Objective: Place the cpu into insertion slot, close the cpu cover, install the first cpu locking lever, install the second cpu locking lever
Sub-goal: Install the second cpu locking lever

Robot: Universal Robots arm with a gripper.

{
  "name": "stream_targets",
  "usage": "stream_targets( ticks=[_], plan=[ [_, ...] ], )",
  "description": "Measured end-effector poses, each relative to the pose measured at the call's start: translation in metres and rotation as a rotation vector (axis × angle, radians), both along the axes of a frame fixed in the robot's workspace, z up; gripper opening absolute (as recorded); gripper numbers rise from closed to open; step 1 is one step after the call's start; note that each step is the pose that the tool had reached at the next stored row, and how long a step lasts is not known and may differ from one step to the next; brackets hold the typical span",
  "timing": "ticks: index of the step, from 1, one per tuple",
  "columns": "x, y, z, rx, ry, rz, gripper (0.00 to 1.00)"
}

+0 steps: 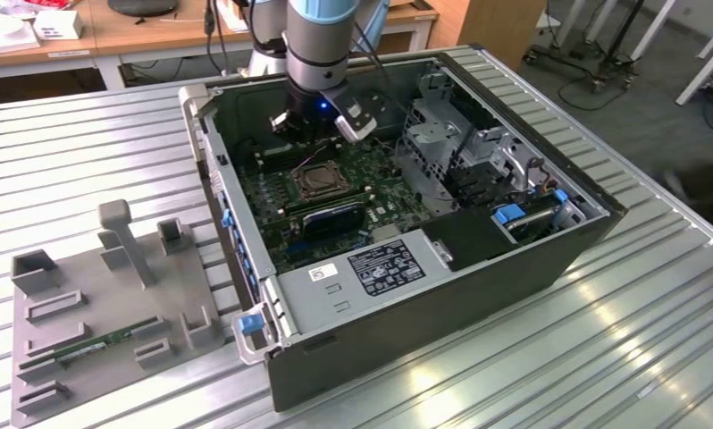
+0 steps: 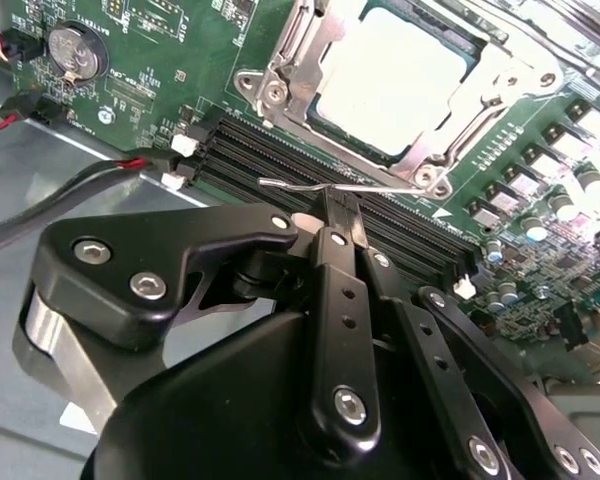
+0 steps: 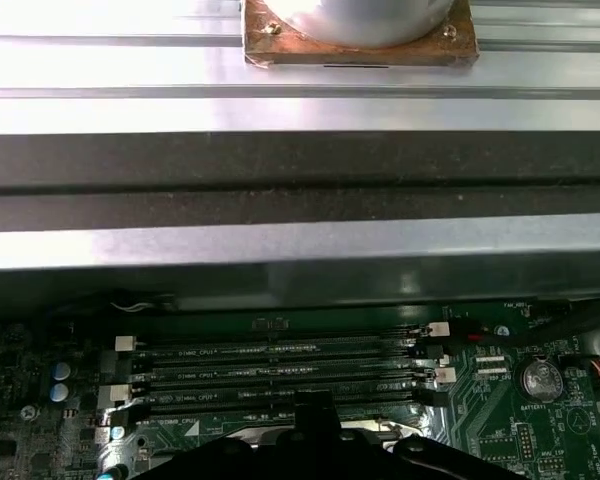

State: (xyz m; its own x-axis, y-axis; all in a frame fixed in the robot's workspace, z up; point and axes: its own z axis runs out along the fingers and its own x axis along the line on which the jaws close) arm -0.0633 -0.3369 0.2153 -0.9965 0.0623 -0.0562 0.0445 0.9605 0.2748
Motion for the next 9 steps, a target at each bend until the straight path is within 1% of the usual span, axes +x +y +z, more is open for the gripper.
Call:
stream_targets(
  ticks=[9],
  plan=[
    [0.0048, -0.0007, -0.0064, 0.0001, 0.0000, 0.000, 0.11]
  ],
)
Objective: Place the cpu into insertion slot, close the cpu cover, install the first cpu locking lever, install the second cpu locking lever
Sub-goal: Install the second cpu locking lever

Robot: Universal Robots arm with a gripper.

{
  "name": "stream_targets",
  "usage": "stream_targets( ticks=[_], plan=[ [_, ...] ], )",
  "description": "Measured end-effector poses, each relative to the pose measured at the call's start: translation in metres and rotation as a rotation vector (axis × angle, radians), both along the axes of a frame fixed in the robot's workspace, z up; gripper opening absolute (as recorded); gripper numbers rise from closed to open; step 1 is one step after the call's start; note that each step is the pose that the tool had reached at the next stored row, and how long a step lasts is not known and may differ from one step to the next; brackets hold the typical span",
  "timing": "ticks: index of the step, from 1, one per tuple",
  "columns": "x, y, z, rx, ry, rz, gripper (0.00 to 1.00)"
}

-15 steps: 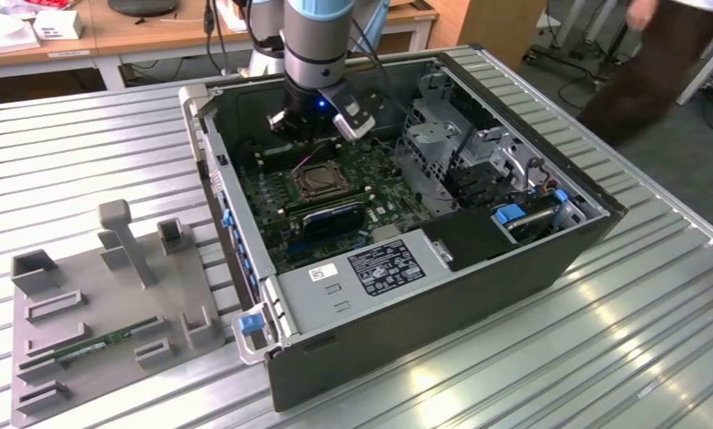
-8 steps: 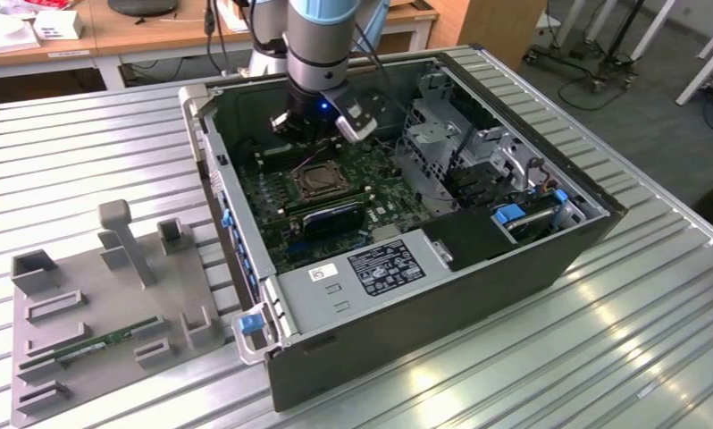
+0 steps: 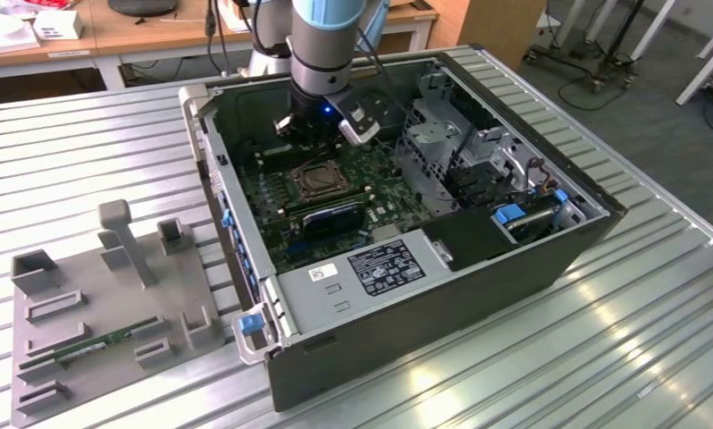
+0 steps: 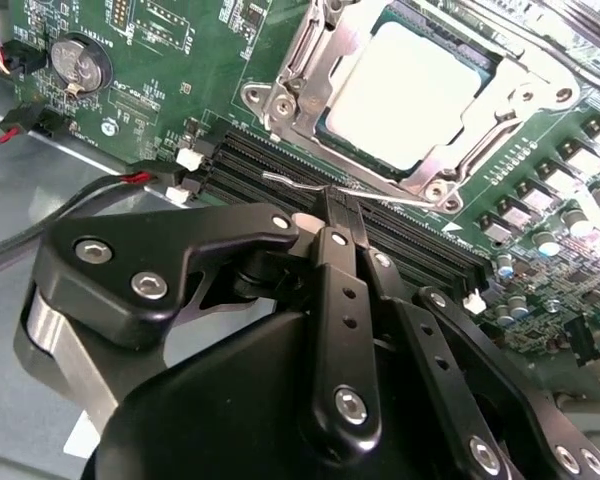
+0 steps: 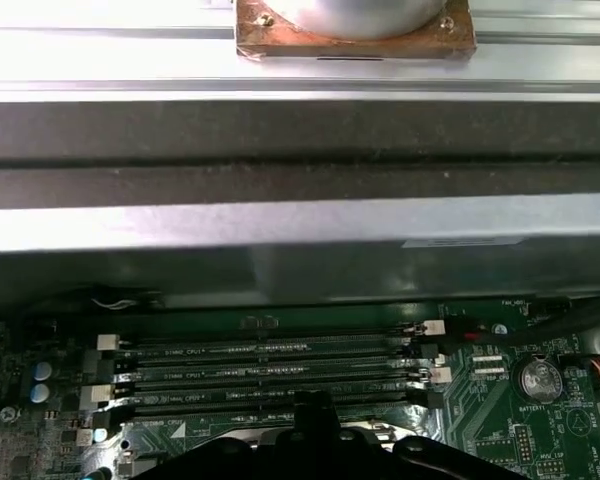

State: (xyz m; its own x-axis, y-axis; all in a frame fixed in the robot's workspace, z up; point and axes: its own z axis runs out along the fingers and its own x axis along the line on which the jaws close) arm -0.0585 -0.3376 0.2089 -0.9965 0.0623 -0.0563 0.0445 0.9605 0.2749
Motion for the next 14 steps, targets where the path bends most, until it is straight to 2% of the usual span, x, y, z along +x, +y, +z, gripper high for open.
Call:
stream_targets(
  ticks=[14],
  plan=[
    [0.0019, -0.0044, -0.0063, -0.0003, 0.0000, 0.000, 0.11]
  ],
)
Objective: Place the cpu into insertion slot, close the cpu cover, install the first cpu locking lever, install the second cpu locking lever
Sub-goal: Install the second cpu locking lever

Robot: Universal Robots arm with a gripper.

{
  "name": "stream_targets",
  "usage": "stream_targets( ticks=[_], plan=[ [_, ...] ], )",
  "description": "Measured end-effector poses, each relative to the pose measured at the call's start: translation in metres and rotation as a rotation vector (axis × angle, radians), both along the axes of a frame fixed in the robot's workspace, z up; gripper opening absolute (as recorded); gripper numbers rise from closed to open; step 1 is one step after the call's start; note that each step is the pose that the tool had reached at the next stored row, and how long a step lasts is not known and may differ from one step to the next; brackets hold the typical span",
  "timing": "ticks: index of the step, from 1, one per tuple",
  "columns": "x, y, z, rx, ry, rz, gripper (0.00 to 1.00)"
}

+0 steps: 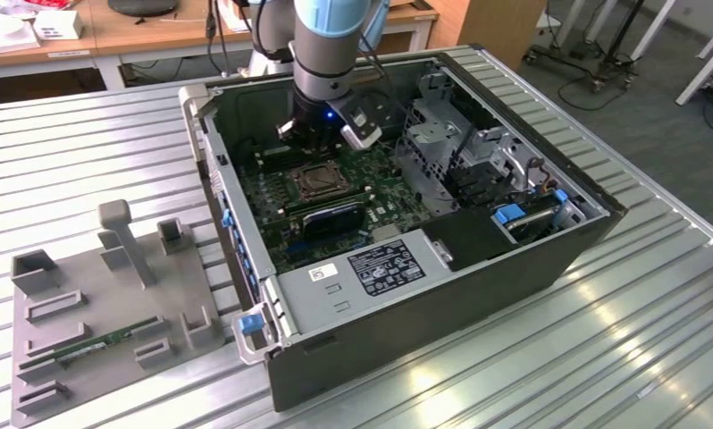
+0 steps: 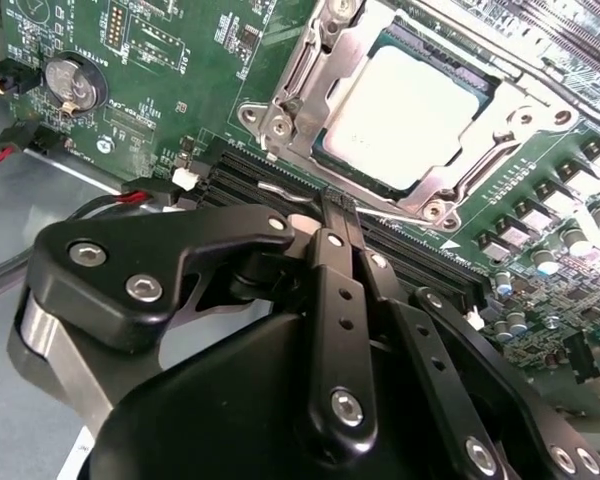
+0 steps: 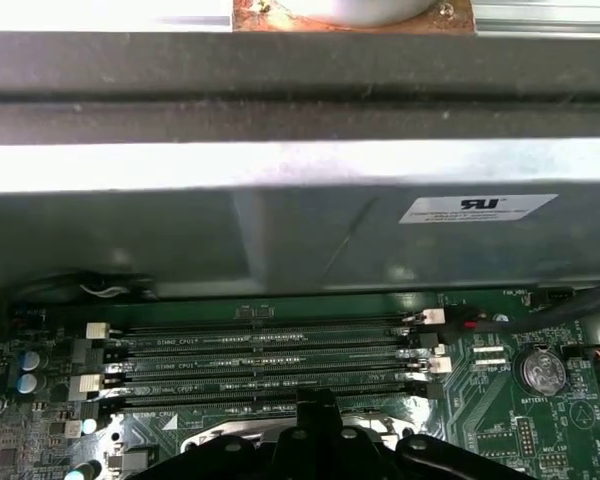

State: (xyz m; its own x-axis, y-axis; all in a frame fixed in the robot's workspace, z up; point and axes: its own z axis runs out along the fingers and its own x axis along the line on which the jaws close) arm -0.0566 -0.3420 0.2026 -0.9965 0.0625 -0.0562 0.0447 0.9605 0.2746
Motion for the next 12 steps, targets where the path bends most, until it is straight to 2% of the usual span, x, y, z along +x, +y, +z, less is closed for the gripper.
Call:
stream_targets(
  ticks=[4, 12],
  plan=[
    [0.0000, 0.0009, -0.0005, -0.0015, 0.0000, 0.000, 0.11],
    [0.0000, 0.0057, -0.0005, -0.0020, 0.0000, 0.000, 0.11]
  ],
)
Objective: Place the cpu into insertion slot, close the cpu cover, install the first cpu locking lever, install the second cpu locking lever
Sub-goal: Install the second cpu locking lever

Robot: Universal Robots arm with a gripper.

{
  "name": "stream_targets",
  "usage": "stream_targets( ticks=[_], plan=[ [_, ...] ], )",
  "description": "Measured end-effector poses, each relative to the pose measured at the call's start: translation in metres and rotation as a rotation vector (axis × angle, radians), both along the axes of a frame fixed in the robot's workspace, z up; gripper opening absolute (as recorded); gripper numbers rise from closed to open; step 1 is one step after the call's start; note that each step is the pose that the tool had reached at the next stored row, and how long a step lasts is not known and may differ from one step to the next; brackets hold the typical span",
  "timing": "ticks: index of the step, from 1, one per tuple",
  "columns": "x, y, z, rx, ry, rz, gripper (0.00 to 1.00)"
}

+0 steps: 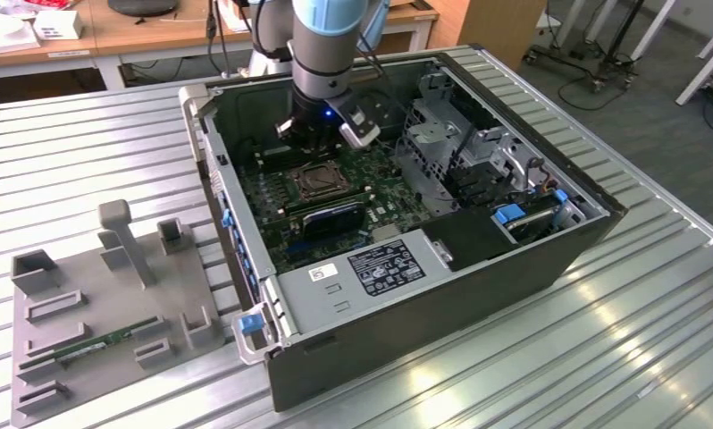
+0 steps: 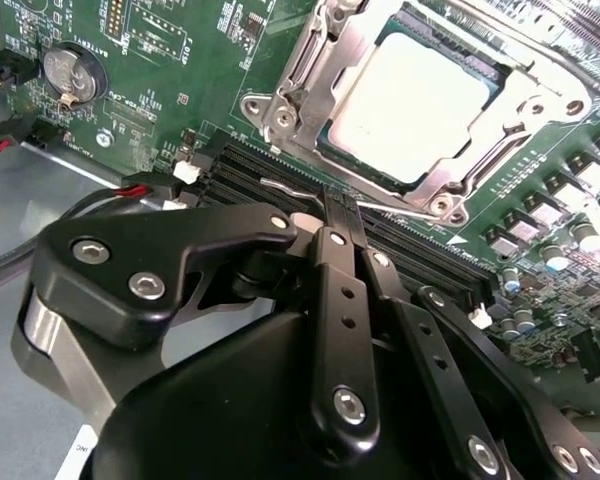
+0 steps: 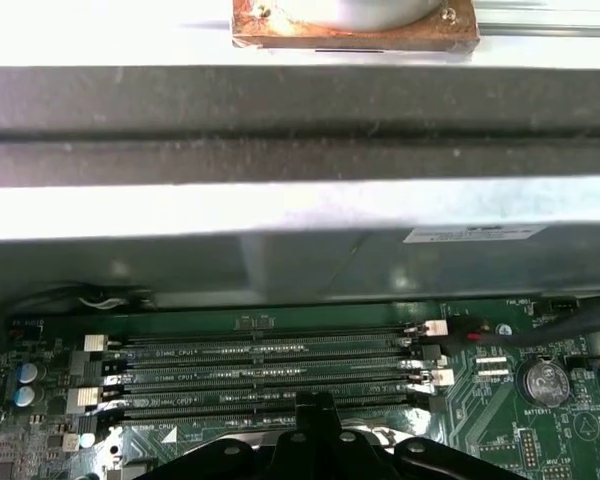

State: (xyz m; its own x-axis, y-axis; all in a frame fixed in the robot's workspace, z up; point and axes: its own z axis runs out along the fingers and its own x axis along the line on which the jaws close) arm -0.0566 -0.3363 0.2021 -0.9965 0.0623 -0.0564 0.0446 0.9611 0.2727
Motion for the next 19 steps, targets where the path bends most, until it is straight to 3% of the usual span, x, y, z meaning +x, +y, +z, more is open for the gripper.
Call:
stream_targets(
  ticks=[4, 19],
  plan=[
    [0.0000, 0.0019, 0.0000, 0.0001, 0.0000, 0.000, 0.11],
    [0.0000, 0.0020, -0.0040, -0.0002, 0.0002, 0.000, 0.11]
  ],
)
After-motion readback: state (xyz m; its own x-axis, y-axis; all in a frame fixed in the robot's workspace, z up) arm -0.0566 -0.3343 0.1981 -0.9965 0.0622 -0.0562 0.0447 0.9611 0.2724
